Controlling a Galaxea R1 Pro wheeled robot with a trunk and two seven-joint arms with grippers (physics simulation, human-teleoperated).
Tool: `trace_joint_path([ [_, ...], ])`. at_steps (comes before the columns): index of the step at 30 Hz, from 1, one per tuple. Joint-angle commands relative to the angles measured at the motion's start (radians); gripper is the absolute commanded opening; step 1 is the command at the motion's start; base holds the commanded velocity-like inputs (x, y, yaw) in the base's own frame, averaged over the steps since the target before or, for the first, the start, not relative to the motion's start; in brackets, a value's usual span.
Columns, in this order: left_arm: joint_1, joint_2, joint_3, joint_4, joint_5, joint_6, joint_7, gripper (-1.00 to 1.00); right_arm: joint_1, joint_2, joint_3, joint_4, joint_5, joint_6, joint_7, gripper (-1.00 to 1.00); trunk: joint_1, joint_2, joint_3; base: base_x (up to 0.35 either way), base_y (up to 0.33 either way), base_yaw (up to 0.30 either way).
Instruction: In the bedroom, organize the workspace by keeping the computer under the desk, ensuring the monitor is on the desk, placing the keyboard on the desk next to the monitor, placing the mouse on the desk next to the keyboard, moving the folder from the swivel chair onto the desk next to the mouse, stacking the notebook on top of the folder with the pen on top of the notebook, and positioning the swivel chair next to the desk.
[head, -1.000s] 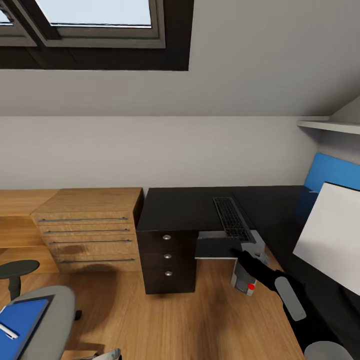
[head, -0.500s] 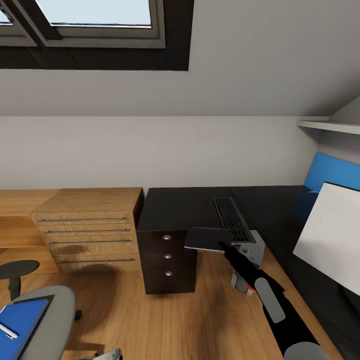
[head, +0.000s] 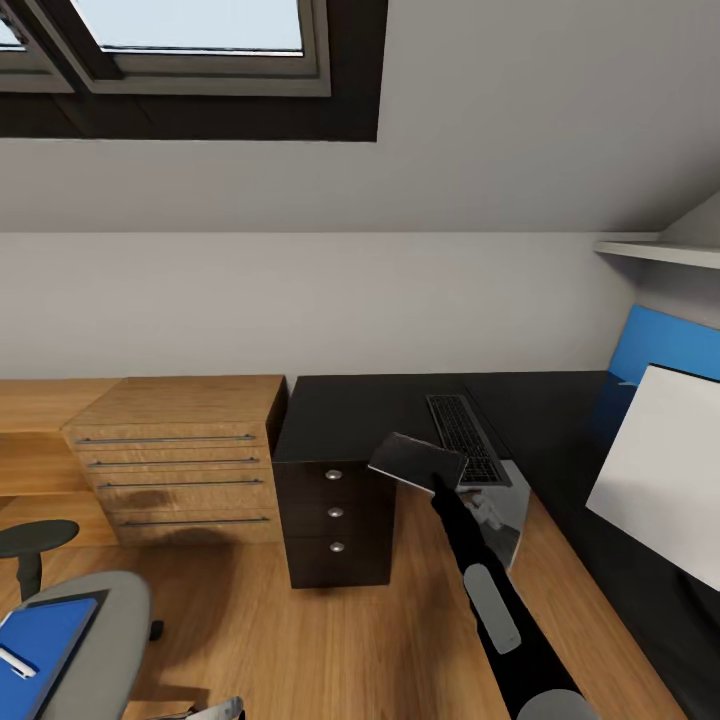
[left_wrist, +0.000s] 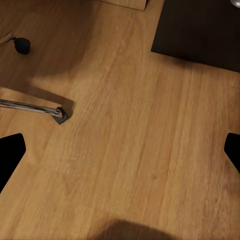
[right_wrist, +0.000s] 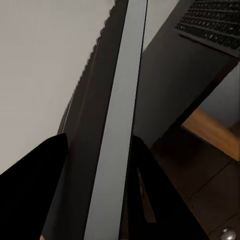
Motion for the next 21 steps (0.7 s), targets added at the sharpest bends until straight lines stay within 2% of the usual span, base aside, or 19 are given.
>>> trace_joint_path([
  [1, -0.001, 0.0, 0.001, 0.0, 0.002, -0.003, 0.002, 1.0, -0.001, 0.01, -0.003, 0.004, -0.012, -0.035, 0.003, -1.0, 0.0, -0.001, -0.001, 0.0, 0.0, 0.0],
  [7, -0.001, -0.001, 0.001, 0.0, 0.002, -0.004, 0.002, 1.0, -0.001, 0.022, -0.008, 0.008, -0.019, -0.088, 0.0, -1.0, 0.0, -0.001, -0.001, 0.0, 0.0, 0.0],
  [21, -0.001, -0.004, 0.001, 0.0, 0.002, -0.003, 0.0, 1.0, 0.002, 0.021, -0.009, 0.024, -0.021, -0.089, 0.009, -1.0, 0.0, -0.001, -0.001, 0.004, 0.0, 0.0],
])
